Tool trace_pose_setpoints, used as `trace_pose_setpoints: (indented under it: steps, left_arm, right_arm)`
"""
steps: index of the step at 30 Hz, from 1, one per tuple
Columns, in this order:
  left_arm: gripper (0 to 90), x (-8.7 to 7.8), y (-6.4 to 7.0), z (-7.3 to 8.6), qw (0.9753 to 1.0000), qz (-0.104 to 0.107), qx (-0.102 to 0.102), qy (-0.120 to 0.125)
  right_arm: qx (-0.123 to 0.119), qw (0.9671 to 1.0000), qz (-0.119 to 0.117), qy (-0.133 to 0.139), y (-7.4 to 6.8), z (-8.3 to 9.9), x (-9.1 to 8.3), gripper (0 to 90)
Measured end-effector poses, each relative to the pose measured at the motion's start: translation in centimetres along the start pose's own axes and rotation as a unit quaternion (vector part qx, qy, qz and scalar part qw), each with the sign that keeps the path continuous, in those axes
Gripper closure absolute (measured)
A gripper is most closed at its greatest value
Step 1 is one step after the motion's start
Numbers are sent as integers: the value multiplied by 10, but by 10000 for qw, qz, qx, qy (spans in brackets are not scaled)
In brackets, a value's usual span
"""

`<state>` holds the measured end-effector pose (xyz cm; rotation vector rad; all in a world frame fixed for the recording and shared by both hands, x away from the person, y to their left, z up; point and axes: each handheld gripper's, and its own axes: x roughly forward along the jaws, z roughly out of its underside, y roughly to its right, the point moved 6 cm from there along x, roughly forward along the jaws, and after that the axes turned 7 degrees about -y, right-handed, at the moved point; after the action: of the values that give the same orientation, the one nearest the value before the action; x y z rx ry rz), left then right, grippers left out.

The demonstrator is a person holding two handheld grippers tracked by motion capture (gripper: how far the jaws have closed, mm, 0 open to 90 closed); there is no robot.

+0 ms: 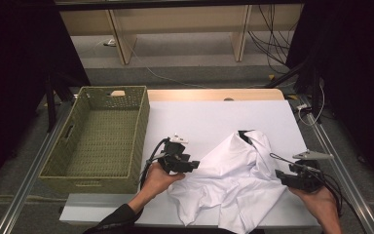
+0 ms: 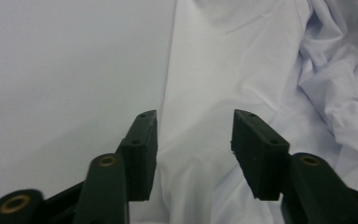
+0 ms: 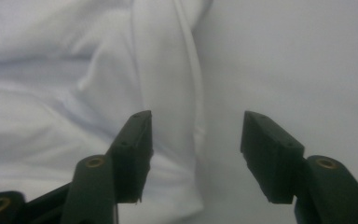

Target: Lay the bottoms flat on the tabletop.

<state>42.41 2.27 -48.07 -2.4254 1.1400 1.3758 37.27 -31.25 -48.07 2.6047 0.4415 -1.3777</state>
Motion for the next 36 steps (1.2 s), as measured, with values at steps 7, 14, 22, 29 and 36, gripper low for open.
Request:
trace_pose_setpoints:
  steps: [7, 14, 22, 29, 36]
  left_arm:
    - [394, 19, -13, -21, 9996, -19, -254, -146]
    - [368, 42, -17, -21, 9991, -54, -202, -381]
    - [405, 58, -13, -24, 9986, -52, -4, -535]
    - [460, 68, -13, -25, 9975, 36, 11, -707]
    - [602, 72, -8, -27, 9970, -61, 262, -721]
  right_arm:
    - [-131, 9995, -103, 273, -12, -22, 2, 372]
    - [-342, 9990, -77, 268, -23, -40, 14, 359]
    - [-453, 9986, -42, 265, -30, -57, 23, 356]
    - [-508, 9985, 26, 208, -32, -70, 32, 375]
    - [-499, 9986, 163, 20, -29, -79, 44, 469]
